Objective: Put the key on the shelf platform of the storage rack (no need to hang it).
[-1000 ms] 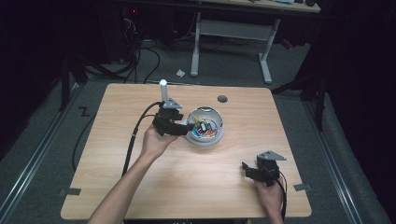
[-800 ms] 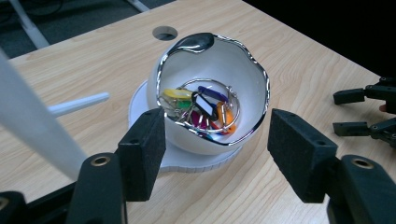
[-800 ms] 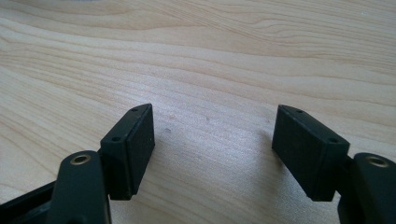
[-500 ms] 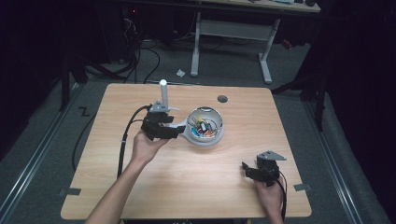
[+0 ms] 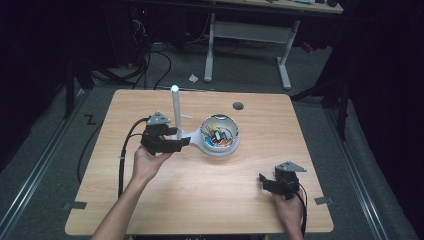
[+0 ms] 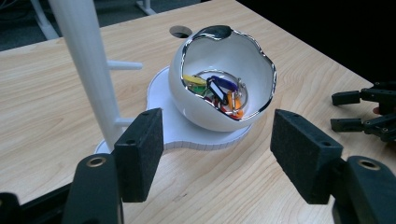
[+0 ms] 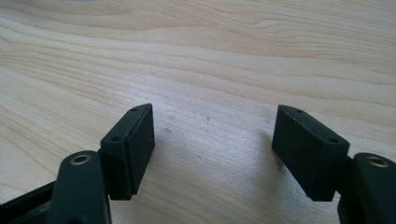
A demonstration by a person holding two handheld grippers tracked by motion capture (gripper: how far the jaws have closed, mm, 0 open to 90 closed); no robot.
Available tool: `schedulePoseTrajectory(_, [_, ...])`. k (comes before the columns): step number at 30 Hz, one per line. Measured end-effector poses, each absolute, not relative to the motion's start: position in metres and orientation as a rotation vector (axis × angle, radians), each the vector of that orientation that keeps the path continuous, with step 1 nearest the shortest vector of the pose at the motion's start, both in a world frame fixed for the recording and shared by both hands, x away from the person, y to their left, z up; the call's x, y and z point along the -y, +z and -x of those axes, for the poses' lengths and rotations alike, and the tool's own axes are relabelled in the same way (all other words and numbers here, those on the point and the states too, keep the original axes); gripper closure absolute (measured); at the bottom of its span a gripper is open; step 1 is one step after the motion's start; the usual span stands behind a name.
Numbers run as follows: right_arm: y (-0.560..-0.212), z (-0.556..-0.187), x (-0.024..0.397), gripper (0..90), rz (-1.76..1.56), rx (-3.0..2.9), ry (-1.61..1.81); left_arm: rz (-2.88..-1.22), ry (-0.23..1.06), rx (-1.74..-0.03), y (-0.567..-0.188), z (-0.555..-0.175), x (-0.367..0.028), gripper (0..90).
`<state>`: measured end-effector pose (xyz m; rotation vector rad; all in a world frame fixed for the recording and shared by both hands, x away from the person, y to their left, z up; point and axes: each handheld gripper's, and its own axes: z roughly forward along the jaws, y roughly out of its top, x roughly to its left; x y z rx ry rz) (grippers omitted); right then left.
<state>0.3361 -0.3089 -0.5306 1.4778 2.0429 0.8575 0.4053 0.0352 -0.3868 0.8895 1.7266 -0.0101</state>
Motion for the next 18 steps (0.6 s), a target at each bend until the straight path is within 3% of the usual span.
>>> schedulePoseTrajectory(18, [-0.531, -0.336, 0.309, 30.0, -1.478, -2.043, 0.857, -0.821, -0.010, -1.739, -0.396, -0.393, -0.070, 34.2])
